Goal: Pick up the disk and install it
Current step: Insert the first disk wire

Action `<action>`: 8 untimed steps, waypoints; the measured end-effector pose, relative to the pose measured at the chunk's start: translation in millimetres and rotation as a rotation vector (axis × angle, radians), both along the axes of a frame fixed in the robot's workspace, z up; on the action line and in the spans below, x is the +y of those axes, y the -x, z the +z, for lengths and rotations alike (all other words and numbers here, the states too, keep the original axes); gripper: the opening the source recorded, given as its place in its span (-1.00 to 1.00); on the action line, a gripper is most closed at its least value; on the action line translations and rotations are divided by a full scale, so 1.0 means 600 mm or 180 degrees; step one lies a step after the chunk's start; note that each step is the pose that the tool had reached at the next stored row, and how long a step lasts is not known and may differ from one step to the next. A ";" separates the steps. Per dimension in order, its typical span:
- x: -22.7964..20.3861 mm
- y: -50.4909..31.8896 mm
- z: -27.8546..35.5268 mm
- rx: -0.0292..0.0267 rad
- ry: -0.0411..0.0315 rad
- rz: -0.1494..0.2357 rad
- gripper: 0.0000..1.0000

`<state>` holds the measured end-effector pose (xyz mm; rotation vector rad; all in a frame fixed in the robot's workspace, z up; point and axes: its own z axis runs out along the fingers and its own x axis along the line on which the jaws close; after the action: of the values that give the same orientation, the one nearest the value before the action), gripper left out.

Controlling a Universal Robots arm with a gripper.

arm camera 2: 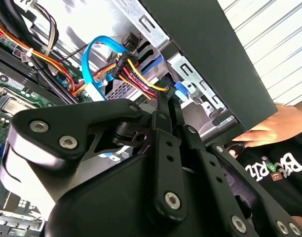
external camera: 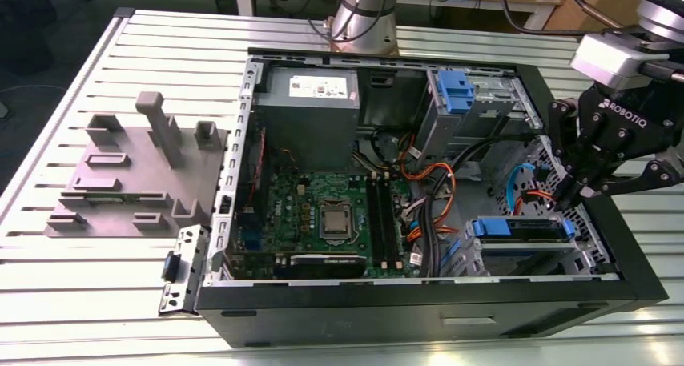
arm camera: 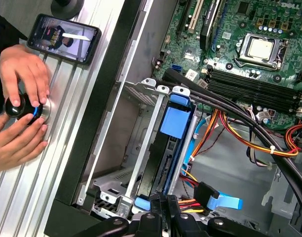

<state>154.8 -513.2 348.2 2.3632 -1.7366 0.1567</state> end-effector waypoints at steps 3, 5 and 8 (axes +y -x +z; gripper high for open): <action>0.0000 0.000 0.000 0.0000 0.0000 0.0000 -0.67; -0.0001 0.001 0.000 -0.0009 -0.0001 0.0000 -0.67; -0.0001 0.003 0.000 -0.0019 -0.0001 -0.0001 -0.67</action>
<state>153.1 -513.2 348.2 2.3652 -1.7398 0.1637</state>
